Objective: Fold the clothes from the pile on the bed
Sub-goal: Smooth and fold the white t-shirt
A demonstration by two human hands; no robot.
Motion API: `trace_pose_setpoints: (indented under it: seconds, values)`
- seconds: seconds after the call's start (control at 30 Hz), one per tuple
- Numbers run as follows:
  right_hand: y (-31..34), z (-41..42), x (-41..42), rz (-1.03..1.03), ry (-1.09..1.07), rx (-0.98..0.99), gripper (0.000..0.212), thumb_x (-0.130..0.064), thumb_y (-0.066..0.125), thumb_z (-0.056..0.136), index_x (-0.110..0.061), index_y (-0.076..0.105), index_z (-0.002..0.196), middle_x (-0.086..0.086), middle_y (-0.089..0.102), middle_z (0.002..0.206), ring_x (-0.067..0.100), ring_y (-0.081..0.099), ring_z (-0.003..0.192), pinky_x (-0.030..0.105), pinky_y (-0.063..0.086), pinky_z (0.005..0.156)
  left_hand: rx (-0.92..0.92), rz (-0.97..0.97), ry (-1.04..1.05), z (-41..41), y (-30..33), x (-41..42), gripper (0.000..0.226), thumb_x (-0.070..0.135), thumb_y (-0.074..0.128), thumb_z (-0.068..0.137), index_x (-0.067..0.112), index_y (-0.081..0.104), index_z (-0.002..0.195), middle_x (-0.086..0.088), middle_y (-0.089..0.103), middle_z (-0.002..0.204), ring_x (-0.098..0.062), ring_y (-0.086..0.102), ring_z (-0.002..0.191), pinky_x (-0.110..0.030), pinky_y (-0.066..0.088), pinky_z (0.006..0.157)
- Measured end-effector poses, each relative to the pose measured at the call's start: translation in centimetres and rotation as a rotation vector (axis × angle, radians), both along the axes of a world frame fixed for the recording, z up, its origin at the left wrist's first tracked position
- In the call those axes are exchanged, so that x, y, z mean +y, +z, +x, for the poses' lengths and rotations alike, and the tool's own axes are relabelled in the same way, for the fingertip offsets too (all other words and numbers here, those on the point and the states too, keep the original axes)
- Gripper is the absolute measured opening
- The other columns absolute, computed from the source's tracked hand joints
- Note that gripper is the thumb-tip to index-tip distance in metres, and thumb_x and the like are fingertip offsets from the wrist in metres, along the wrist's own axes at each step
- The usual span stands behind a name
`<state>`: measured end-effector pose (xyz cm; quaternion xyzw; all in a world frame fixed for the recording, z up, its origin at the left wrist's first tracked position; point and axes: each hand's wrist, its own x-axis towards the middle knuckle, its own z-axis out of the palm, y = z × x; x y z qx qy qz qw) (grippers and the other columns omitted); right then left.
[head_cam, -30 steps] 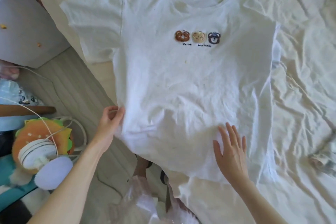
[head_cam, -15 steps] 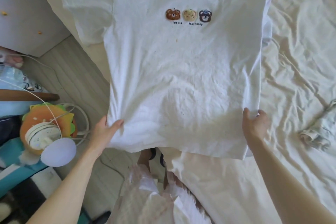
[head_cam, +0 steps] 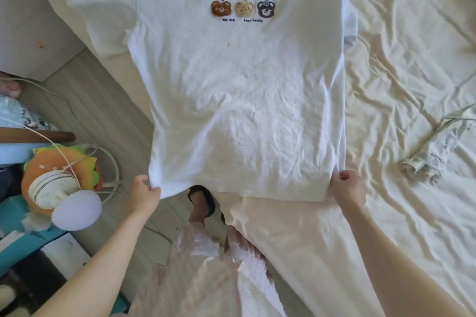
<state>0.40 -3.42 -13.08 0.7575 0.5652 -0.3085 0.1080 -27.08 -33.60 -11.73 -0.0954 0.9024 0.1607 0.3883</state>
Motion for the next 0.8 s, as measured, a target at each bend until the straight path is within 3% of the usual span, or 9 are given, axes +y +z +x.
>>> trace_pose_setpoints:
  seconds: [0.07, 0.13, 0.3, 0.53, 0.6, 0.7, 0.73, 0.8]
  values:
    - [0.0, 0.5, 0.3, 0.010, -0.009, 0.055, 0.033, -0.042, 0.051, 0.093, -0.012, 0.059, 0.082, 0.001, 0.059, 0.078, 0.026, 0.057, 0.077, 0.038, 0.043, 0.079, 0.118, 0.004, -0.169, 0.9, 0.1, 1.6, 0.049, 0.006, 0.055, 0.091, 0.002, 0.037, 0.136, -0.021, 0.044, 0.135, -0.036, 0.046, 0.121, -0.044, 0.039, 0.097]
    - [0.4, 1.1, 0.2, 0.059, -0.044, 0.135, 0.029, -0.039, 0.056, 0.092, -0.013, 0.059, 0.081, -0.006, 0.055, 0.069, 0.022, 0.054, 0.073, 0.032, 0.039, 0.072, 0.195, 0.079, -0.352, 2.2, 0.3, 3.9, 0.051, 0.007, 0.053, 0.092, 0.004, 0.036, 0.139, -0.017, 0.038, 0.141, -0.031, 0.041, 0.128, -0.041, 0.036, 0.104]
    - [2.4, 3.3, -0.1, 0.186, -0.217, 0.320, 0.013, -0.025, 0.057, 0.093, -0.012, 0.057, 0.090, -0.005, 0.053, 0.075, 0.018, 0.052, 0.079, 0.029, 0.036, 0.074, 0.209, 0.237, -0.846, 6.3, 0.7, 10.7, 0.052, 0.010, 0.047, 0.094, 0.011, 0.030, 0.144, -0.009, 0.024, 0.153, -0.023, 0.021, 0.142, -0.038, 0.029, 0.110]
    - [3.1, 6.8, 0.3, 0.192, -0.123, 0.284, 0.010, -0.019, 0.052, 0.094, -0.009, 0.051, 0.091, -0.005, 0.050, 0.073, 0.019, 0.046, 0.074, 0.027, 0.024, 0.061, 0.101, 0.177, -1.296, 10.2, 0.5, 16.4, 0.057, 0.017, 0.036, 0.098, 0.028, 0.015, 0.149, -0.001, -0.010, 0.158, -0.025, -0.009, 0.145, -0.043, 0.005, 0.118]
    - [2.3, 7.0, 0.7, 0.090, -0.146, 0.234, 0.011, -0.018, 0.051, 0.094, -0.007, 0.051, 0.095, 0.003, 0.055, 0.083, 0.023, 0.049, 0.082, 0.030, 0.028, 0.065, 0.109, 0.128, -1.349, 10.3, 0.5, 17.3, 0.054, 0.015, 0.037, 0.097, 0.028, 0.022, 0.147, -0.003, -0.001, 0.158, -0.026, -0.001, 0.145, -0.043, 0.006, 0.117]
    - [1.5, 5.6, 2.9, 0.027, -0.163, 0.167, 0.021, -0.022, 0.052, 0.092, -0.007, 0.055, 0.106, 0.007, 0.059, 0.101, 0.027, 0.054, 0.096, 0.036, 0.041, 0.082, 0.272, 0.167, -1.367, 9.2, 0.9, 19.3, 0.045, 0.014, 0.041, 0.094, 0.022, 0.040, 0.139, -0.008, 0.027, 0.150, -0.025, 0.023, 0.138, -0.040, 0.017, 0.112]
    - [1.3, 4.7, 4.1, 0.046, -0.159, 0.168, 0.027, -0.027, 0.051, 0.093, -0.008, 0.055, 0.112, 0.006, 0.060, 0.104, 0.026, 0.055, 0.100, 0.036, 0.042, 0.085, 0.304, 0.182, -1.373, 8.6, 0.9, 20.3, 0.046, 0.015, 0.042, 0.095, 0.021, 0.039, 0.140, -0.008, 0.028, 0.149, -0.025, 0.023, 0.137, -0.041, 0.018, 0.112]
    - [1.2, 2.5, 6.9, 0.105, -0.153, 0.243, 0.035, -0.033, 0.049, 0.094, -0.008, 0.055, 0.118, 0.003, 0.059, 0.101, 0.020, 0.055, 0.093, 0.030, 0.038, 0.077, 0.314, 0.178, -1.384, 6.8, 0.6, 22.7, 0.049, 0.021, 0.042, 0.096, 0.024, 0.032, 0.144, -0.009, 0.017, 0.154, -0.025, 0.014, 0.142, -0.046, 0.015, 0.113]
